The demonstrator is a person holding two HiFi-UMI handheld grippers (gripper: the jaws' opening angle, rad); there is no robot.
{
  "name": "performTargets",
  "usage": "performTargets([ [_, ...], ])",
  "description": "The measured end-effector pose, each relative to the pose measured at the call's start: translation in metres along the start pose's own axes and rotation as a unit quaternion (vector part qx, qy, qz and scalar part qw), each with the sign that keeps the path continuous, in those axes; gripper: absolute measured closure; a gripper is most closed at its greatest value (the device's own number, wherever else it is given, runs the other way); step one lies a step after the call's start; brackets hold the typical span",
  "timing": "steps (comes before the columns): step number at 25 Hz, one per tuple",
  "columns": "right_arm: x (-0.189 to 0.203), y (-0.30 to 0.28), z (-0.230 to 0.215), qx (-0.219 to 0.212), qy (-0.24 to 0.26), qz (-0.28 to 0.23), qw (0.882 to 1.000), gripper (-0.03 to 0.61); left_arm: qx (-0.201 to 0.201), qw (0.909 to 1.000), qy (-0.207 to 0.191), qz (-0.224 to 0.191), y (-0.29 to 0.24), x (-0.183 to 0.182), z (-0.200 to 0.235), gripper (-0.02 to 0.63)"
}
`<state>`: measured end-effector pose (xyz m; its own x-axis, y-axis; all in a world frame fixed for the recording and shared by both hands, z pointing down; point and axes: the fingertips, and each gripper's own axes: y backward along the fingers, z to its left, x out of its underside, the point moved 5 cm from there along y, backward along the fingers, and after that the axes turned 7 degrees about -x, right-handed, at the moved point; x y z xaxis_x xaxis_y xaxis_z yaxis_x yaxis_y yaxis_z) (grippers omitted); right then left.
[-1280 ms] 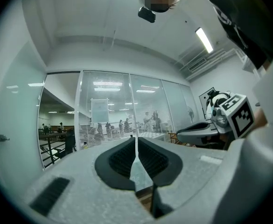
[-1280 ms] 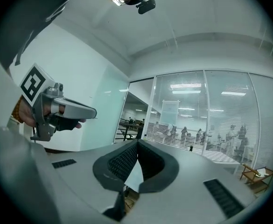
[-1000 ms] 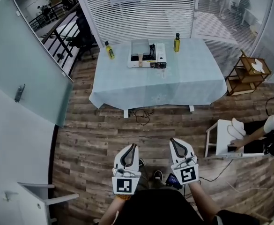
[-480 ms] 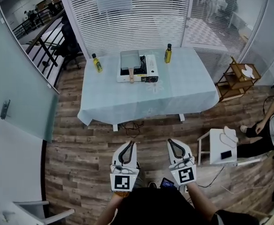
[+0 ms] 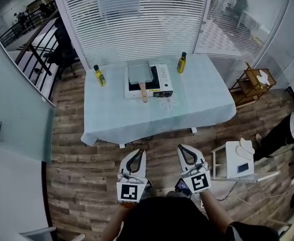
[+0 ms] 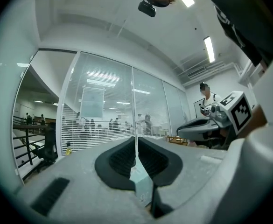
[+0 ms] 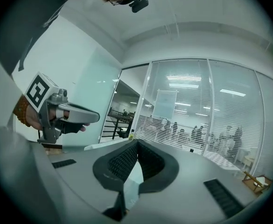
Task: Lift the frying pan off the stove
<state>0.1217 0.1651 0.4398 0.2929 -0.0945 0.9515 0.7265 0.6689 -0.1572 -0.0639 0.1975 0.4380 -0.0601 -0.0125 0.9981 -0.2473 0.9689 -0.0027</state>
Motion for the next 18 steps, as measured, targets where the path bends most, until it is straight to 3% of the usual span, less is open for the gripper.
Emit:
performTargets([
  [10, 0.014, -0.065, -0.042, -0.002, -0.040, 0.001, 0.999, 0.578, -0.006, 0.9999, 0.000, 0.014, -0.055, 0.014, 0.056, 0.584],
  [18, 0.037, -0.137, -0.116, -0.029, -0.043, -0.013, 0.999, 0.578, -0.020, 0.9985, -0.011, 0.051, -0.133, 0.029, 0.071, 0.584],
])
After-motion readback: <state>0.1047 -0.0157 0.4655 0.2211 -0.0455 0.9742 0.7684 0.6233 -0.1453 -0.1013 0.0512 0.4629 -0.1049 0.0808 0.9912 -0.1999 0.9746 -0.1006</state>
